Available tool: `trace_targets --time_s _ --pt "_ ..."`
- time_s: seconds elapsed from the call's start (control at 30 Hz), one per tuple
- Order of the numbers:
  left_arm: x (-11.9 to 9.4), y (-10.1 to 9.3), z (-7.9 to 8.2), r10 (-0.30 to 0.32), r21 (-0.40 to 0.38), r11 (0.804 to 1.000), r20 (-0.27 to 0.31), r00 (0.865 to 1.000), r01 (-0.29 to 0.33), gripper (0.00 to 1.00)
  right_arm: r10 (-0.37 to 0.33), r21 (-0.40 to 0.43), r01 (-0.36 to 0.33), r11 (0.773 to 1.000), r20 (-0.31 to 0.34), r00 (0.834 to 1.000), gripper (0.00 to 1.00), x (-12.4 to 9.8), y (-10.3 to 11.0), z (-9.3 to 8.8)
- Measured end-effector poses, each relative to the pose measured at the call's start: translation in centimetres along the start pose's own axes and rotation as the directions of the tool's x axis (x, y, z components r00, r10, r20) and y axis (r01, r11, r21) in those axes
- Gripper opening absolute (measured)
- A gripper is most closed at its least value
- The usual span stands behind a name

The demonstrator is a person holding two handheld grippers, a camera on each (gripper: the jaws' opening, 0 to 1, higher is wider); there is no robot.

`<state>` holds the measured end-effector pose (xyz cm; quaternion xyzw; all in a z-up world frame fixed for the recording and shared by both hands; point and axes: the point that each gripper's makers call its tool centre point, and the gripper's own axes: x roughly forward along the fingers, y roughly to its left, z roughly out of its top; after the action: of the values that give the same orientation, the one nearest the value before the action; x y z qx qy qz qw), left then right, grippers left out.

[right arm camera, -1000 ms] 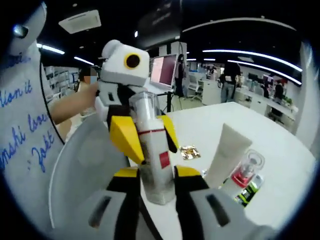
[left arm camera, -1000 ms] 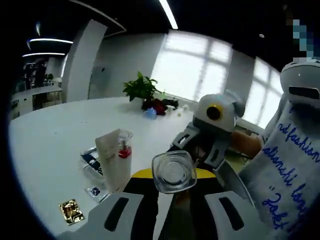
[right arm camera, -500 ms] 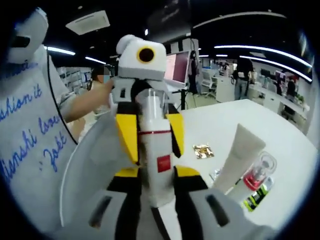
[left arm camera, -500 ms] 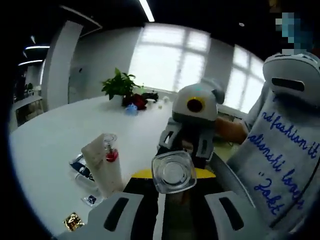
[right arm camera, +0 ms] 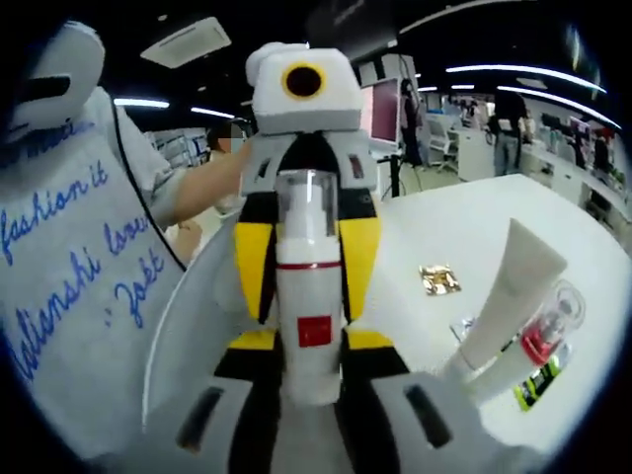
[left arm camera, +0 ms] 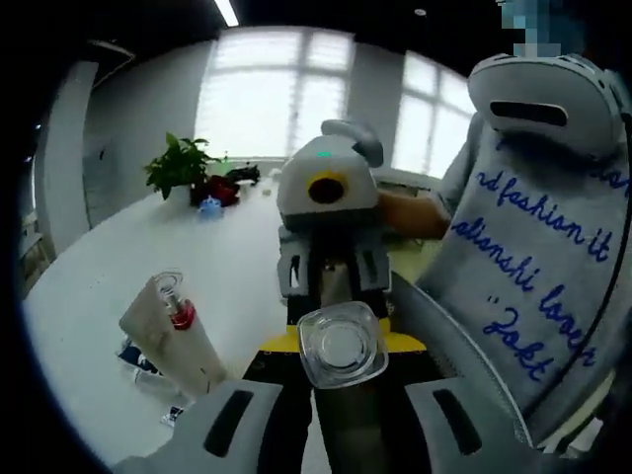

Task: Arrange the skincare products in the storage area until every visible bottle or jar stands upright without overlapping.

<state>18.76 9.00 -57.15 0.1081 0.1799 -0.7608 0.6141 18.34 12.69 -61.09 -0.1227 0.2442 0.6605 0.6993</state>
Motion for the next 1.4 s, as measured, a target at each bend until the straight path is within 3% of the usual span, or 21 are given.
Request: trace_targets --time_s 0.17,0.27,0.37,0.57,0.67,0.77,0.9,1.0,1.1,1.3,1.4 --pt "0.1 0.2 -0.4 -0.006 0.018 1.0 -0.023 1.0 0.006 0.2 0.014 0.006 -0.014 1.0 -0.021 1.0 0.22 0.1 0.1 -0.4" --pt "0.0 0.5 -0.4 0.008 0.019 1.0 -0.011 1.0 -0.008 0.2 -0.013 0.007 0.014 1.0 -0.009 1.0 0.22 0.1 -0.6 -0.2" --pt "-0.3 2.0 -0.3 0.076 -0.06 0.995 0.015 0.997 -0.075 0.19 -0.072 0.02 0.072 0.997 0.006 0.997 0.22 -0.1 -1.6 -0.1" --pt "-0.9 3.8 0.1 0.163 -0.135 0.979 0.078 0.984 -0.152 0.19 -0.173 0.041 0.171 0.984 0.038 0.984 0.21 -0.7 -3.4 0.4" --pt "-1.0 4.9 0.5 0.23 -0.253 0.948 0.124 0.965 -0.193 0.2 -0.225 0.062 0.222 0.973 0.04 0.974 0.21 -0.8 -4.2 0.3" --pt "-1.0 6.1 -0.1 0.285 -0.327 0.916 0.13 0.95 -0.23 0.22 -0.306 0.069 0.304 0.95 0.019 0.952 0.21 -0.9 -5.5 -0.2" --pt "-1.2 7.0 -0.5 0.347 -0.372 0.886 0.136 0.928 -0.277 0.23 -0.351 0.099 0.347 0.932 0.026 0.936 0.21 -1.2 -6.1 -0.5" --pt "-1.3 7.1 -0.3 0.372 -0.374 0.879 0.147 0.917 -0.297 0.23 -0.362 0.11 0.357 0.928 0.029 0.932 0.21 -1.3 -6.3 -0.7" --pt "-1.5 7.5 -0.1 0.41 -0.408 0.856 0.16 0.898 -0.318 0.23 -0.394 0.112 0.389 0.914 0.026 0.919 0.21 -1.6 -6.7 -0.8" --pt "-3.1 8.6 1.1 0.526 -0.485 0.79 0.224 0.82 -0.374 0.22 -0.452 0.124 0.446 0.886 0.017 0.892 0.21 -2.0 -7.6 -1.2" --pt "-3.1 8.5 1.4 0.553 -0.51 0.77 0.231 0.801 -0.384 0.23 -0.476 0.117 0.472 0.874 0.005 0.88 0.21 -2.0 -7.9 -1.5"
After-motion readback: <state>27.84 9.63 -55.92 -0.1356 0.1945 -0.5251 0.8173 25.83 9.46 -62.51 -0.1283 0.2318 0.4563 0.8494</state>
